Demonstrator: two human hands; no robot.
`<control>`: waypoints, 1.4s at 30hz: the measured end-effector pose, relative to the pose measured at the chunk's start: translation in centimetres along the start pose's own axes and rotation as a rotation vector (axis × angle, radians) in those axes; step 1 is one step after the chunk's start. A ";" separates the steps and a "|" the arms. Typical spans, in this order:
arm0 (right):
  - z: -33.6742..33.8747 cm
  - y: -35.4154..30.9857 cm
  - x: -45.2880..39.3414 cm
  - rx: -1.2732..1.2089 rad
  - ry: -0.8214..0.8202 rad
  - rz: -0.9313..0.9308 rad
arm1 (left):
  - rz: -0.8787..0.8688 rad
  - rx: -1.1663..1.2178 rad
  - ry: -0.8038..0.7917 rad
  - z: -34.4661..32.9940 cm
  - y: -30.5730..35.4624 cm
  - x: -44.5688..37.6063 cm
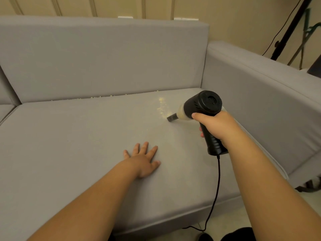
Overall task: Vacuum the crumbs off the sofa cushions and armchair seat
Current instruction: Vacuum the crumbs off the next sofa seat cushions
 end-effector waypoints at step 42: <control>-2.1 -0.5 2.8 0.090 0.028 0.081 | -0.017 0.014 0.036 0.2 -0.2 1.3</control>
Point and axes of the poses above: each hand's wrist, its own x-axis away from the middle knuckle, its own z-axis out of the back of the hand, y = z × x, the point moved 7 cm from there along -x, towards the middle knuckle, and after that the axes turned 10 degrees about x, right-handed, at the moved point
